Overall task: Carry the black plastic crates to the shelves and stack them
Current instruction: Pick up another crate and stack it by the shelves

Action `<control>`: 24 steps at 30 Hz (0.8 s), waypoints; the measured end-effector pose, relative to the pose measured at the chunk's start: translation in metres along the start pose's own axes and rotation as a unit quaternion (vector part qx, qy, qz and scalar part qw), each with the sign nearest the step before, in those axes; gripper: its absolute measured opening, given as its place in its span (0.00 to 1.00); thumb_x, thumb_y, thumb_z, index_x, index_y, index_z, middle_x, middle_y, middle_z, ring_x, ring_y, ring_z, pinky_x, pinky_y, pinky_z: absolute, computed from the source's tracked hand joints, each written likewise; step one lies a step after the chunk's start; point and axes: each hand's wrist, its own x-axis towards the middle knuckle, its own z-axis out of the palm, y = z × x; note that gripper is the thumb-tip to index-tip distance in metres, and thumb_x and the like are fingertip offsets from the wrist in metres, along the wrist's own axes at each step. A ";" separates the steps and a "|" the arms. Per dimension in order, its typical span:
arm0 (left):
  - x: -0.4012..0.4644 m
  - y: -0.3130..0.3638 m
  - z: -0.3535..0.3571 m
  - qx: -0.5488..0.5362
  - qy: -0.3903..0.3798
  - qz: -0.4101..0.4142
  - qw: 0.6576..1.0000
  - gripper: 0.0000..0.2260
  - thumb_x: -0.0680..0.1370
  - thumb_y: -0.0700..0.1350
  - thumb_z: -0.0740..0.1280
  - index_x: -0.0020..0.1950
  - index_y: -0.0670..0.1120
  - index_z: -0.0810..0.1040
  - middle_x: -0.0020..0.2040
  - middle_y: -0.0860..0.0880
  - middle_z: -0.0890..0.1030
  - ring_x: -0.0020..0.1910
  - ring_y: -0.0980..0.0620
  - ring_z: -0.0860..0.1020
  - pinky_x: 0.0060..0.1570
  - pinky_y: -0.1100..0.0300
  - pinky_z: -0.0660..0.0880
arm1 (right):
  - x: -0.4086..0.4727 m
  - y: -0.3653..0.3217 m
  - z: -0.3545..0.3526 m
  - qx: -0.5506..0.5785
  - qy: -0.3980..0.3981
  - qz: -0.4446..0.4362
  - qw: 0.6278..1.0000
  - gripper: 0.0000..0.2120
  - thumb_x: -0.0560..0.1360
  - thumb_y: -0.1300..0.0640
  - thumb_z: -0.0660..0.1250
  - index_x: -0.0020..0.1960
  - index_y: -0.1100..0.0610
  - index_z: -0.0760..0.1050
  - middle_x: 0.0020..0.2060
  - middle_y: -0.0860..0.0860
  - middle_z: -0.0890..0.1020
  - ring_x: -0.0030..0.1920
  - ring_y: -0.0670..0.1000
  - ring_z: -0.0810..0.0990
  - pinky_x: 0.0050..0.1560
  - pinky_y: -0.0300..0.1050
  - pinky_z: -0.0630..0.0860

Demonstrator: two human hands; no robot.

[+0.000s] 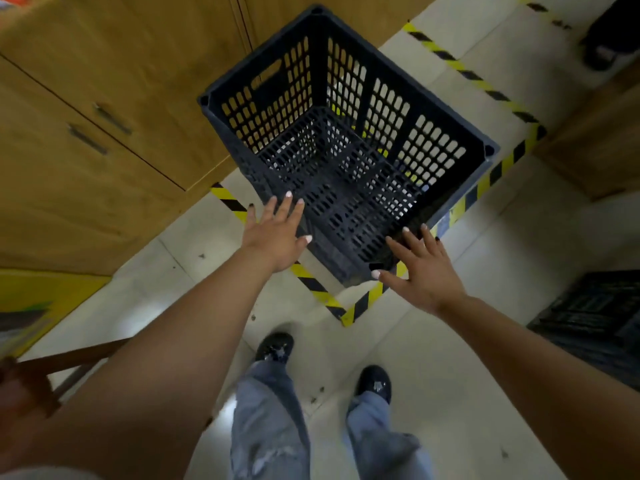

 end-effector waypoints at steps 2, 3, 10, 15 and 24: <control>0.000 -0.007 0.002 0.013 0.003 0.020 1.000 0.31 0.81 0.61 0.48 0.77 0.53 0.36 0.78 0.51 0.35 0.77 0.47 0.39 0.73 0.40 0.42 | -0.004 -0.015 0.007 -0.004 0.000 0.020 1.000 0.48 0.63 0.23 0.39 0.78 0.44 0.52 0.79 0.52 0.48 0.77 0.58 0.35 0.75 0.57 0.39; 0.001 -0.011 0.003 0.019 0.006 0.031 0.999 0.31 0.81 0.61 0.48 0.77 0.54 0.36 0.78 0.52 0.35 0.77 0.47 0.39 0.73 0.40 0.42 | -0.005 -0.022 0.012 -0.012 0.003 0.033 0.999 0.46 0.64 0.24 0.42 0.78 0.45 0.53 0.79 0.53 0.48 0.76 0.60 0.34 0.75 0.57 0.40; 0.015 -0.050 -0.006 0.089 0.038 0.112 0.989 0.30 0.81 0.60 0.48 0.77 0.55 0.36 0.78 0.48 0.36 0.77 0.47 0.37 0.73 0.41 0.42 | -0.001 -0.059 0.039 -0.007 0.066 0.121 0.990 0.27 0.79 0.39 0.54 0.76 0.46 0.58 0.79 0.55 0.50 0.76 0.62 0.35 0.75 0.60 0.42; 0.042 -0.078 -0.019 0.119 0.027 0.123 0.985 0.32 0.79 0.65 0.45 0.75 0.57 0.31 0.77 0.46 0.32 0.76 0.45 0.34 0.73 0.39 0.42 | -0.001 -0.085 0.055 -0.006 0.068 0.190 0.979 0.33 0.80 0.38 0.52 0.78 0.48 0.42 0.78 0.55 0.38 0.76 0.61 0.32 0.75 0.57 0.39; 0.058 -0.088 -0.004 0.126 0.071 0.165 0.976 0.36 0.77 0.66 0.47 0.72 0.55 0.24 0.74 0.43 0.27 0.74 0.43 0.29 0.72 0.39 0.39 | 0.008 -0.091 0.057 -0.029 0.052 0.229 0.972 0.42 0.76 0.38 0.58 0.78 0.50 0.35 0.77 0.57 0.34 0.74 0.61 0.29 0.74 0.56 0.39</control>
